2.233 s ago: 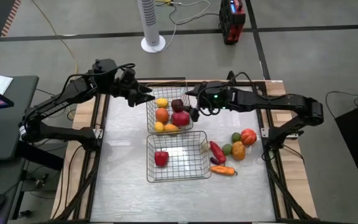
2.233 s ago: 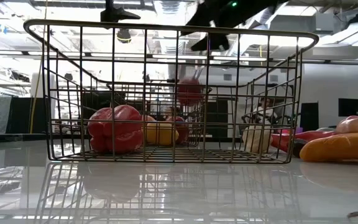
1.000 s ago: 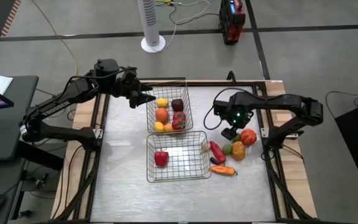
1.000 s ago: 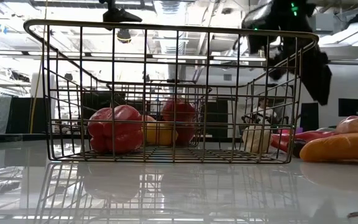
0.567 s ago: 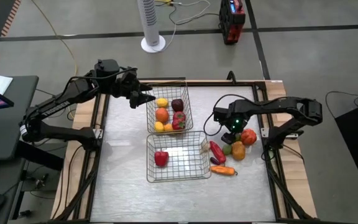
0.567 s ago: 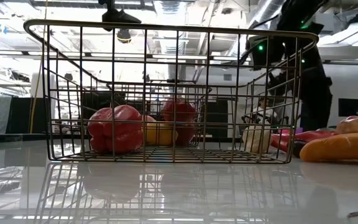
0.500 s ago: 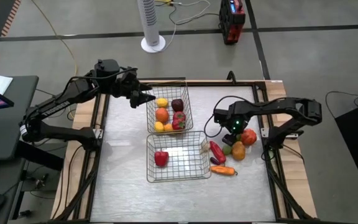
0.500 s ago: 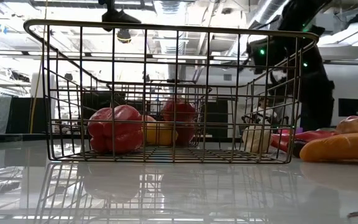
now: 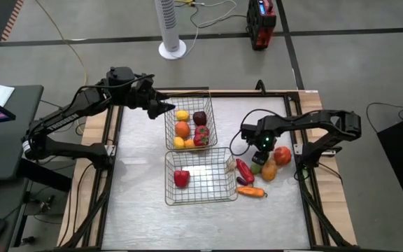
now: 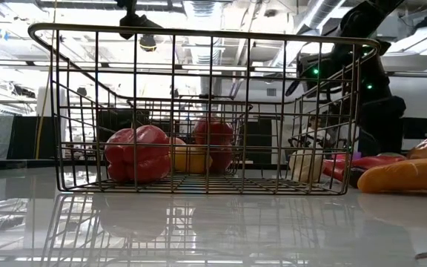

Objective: Sort produce into baskets
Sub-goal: Put the top green lime into the top wire basket

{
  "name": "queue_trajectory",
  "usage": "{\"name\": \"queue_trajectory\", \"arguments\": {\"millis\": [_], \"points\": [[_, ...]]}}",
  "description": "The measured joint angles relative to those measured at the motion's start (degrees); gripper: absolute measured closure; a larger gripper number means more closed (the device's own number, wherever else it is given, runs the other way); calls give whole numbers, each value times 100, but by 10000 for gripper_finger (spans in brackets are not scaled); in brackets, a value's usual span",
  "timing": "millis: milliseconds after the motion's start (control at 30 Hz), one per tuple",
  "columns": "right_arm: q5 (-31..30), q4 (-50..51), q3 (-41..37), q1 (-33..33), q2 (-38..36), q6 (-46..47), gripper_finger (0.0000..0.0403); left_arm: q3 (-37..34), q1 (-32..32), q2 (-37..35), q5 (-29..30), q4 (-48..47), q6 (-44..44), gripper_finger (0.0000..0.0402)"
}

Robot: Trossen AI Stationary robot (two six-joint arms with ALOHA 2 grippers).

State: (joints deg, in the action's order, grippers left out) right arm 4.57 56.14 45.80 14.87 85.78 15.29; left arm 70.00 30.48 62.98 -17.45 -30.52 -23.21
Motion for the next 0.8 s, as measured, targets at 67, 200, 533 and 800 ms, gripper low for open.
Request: {"name": "queue_trajectory", "arguments": {"millis": [67, 200, 533, 800], "points": [[-3, -15, 112, 39, 4, -105, 135, 0, -2, 0, 41, -2, -67, 38], [-18, 5, 604, 169, -93, -236, 137, 0, -2, 0, 71, 0, -273, 38], [-283, -688, 2542, 483, -225, -269, 137, 0, -2, 0, 667, 109, -66, 38], [-198, -3482, 2875, 118, -122, 11, 137, 0, 0, 0, 1181, 645, 481, 38]]}}
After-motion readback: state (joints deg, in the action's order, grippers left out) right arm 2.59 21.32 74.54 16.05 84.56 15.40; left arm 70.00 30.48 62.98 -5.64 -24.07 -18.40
